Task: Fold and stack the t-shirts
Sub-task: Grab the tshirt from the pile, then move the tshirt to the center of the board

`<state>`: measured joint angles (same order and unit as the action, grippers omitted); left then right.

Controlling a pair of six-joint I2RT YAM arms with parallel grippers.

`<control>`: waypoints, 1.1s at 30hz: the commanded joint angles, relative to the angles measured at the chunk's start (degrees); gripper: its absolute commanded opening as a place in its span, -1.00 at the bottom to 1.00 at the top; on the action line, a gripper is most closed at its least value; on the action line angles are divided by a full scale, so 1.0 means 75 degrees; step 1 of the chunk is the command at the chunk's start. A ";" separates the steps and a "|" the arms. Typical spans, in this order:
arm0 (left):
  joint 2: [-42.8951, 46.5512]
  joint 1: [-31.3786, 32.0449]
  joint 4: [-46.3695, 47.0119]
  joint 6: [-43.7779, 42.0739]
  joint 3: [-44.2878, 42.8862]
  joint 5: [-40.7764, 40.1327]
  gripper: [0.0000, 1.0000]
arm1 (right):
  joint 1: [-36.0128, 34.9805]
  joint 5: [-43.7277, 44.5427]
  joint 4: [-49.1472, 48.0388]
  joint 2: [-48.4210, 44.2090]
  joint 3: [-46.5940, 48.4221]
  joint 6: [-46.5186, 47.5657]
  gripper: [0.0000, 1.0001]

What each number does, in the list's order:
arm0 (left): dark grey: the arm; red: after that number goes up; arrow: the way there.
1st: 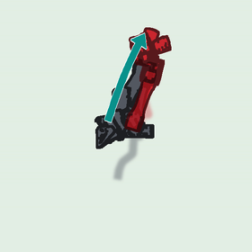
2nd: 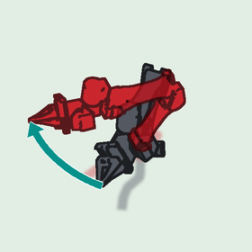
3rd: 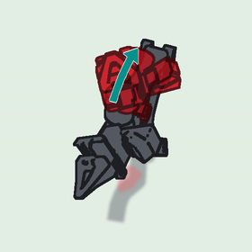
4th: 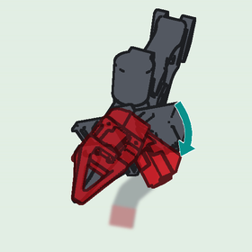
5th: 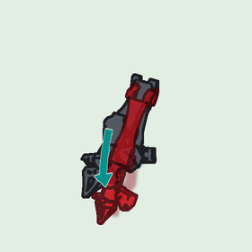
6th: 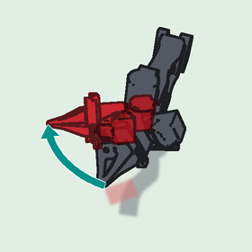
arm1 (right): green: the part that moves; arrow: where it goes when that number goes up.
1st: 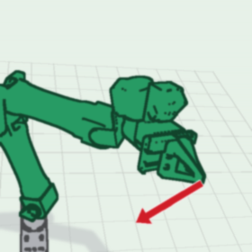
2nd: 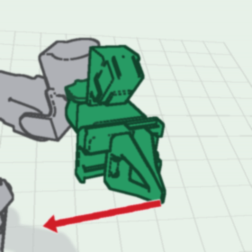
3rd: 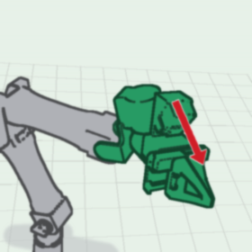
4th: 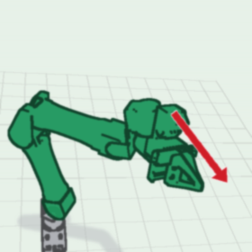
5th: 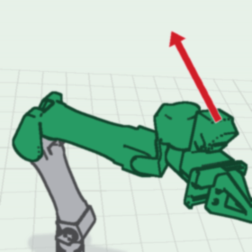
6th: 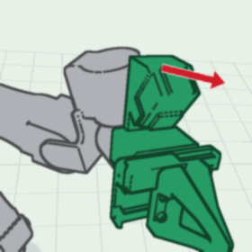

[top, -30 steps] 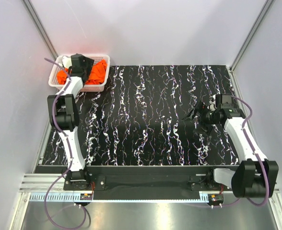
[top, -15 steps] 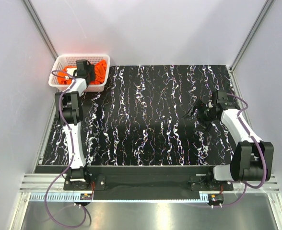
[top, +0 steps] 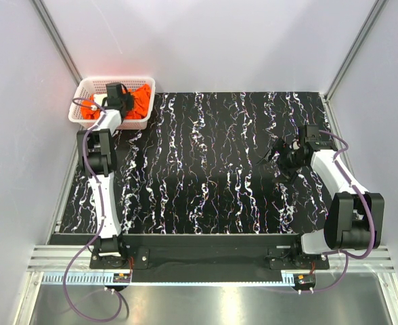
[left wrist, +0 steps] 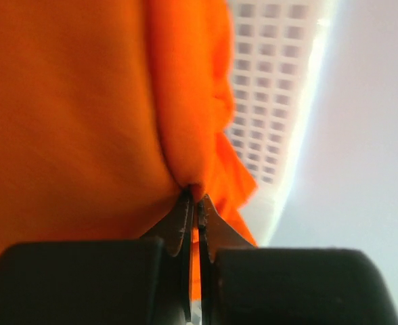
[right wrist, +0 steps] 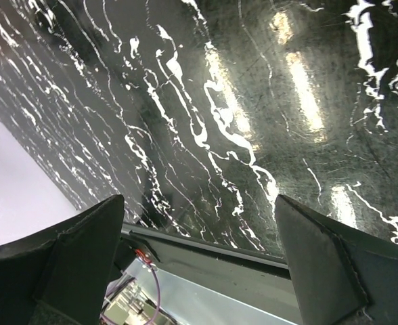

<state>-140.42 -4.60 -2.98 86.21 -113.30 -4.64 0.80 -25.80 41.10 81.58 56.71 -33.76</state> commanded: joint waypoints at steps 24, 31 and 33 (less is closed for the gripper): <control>0.6110 0.2252 -0.1008 -0.4545 -0.1629 0.1533 -1.00 | 0.0023 -0.1739 0.0272 -0.0541 0.0735 0.0867 0.99; 0.7389 0.4034 -0.1301 -0.4418 -0.0425 0.1930 -1.00 | -0.0059 -0.1693 0.0555 -0.1138 0.0561 0.0857 0.99; 0.7566 0.4571 -0.1325 -0.4312 -0.0072 0.2107 -1.00 | -0.0071 -0.1658 0.0590 -0.1338 0.0350 0.0903 0.99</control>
<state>-85.73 26.39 -14.00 53.78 -116.75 7.29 0.75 -37.04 44.05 74.52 60.03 -28.23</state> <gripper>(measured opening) 0.022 0.994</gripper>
